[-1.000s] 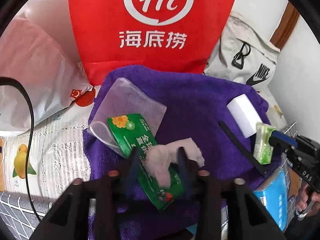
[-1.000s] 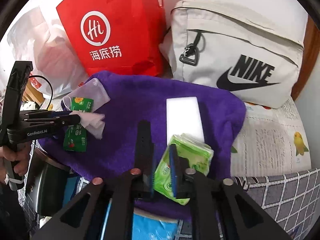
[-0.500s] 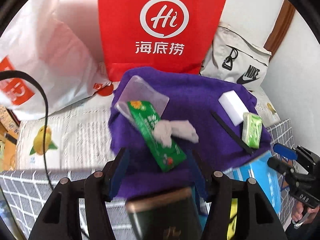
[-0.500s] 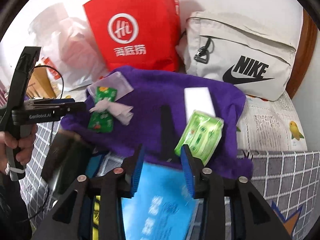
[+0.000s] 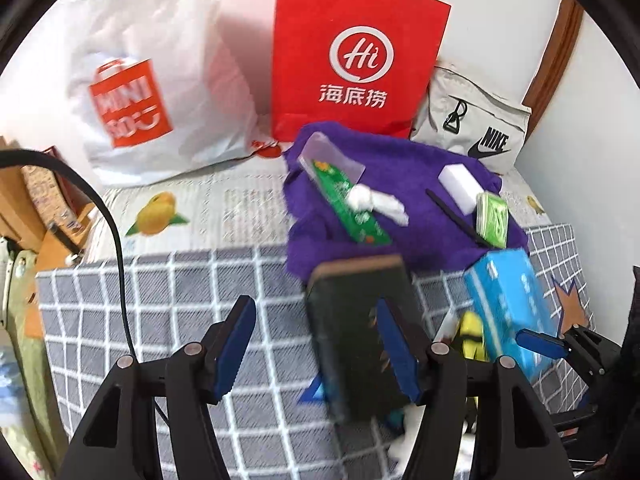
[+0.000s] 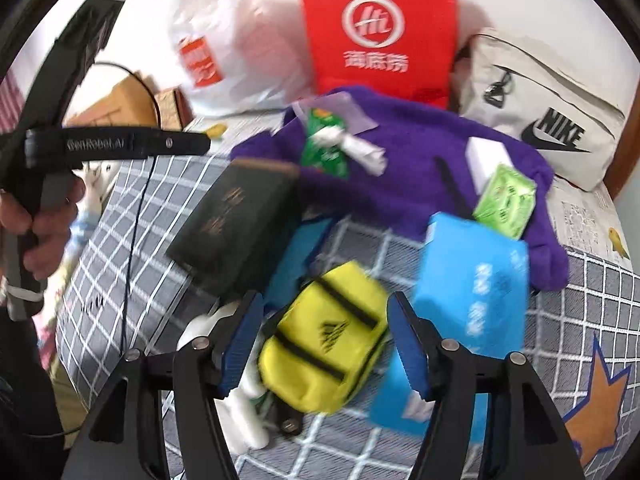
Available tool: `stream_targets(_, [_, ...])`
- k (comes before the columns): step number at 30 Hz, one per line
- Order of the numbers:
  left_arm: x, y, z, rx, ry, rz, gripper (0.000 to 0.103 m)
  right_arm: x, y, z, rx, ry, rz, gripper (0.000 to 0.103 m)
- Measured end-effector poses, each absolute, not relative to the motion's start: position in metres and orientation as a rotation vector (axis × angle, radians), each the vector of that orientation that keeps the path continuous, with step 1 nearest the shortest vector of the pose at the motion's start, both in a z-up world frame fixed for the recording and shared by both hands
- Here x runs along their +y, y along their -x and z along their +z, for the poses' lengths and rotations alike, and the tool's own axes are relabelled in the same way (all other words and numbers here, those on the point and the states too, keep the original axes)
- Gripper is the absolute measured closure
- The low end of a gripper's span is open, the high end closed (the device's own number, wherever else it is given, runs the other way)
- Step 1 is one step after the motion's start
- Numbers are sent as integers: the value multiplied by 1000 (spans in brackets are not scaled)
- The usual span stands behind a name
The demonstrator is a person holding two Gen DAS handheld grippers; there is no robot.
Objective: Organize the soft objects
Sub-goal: 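Withdraw the left tool while the right tool grasps the yellow Adidas pouch by its strap, then lift the yellow pouch with the right tool while the left tool grasps the second white glove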
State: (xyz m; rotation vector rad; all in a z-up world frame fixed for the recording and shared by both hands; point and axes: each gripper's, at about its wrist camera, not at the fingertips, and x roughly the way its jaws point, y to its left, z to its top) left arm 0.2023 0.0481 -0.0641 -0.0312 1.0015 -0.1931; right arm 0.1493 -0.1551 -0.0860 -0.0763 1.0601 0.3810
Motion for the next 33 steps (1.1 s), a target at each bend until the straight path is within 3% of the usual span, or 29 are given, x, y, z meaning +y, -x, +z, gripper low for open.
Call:
stream_targets(13, [83,-124,-77,990,53,-168,38,-109,-126,-123,1043,264,318,40])
stream_targets(17, [85,-117,-80,986,78,-171,38,-106,-127,-129,1046,307,287,61])
stream_targets(23, [79,-108,-79,959,92,-164,38,-110,-126,-128,1040,303,275,78])
stream_targets(33, [61,-95,-85,937,99,-223,38,-128,-110,-98,989,168,308,84])
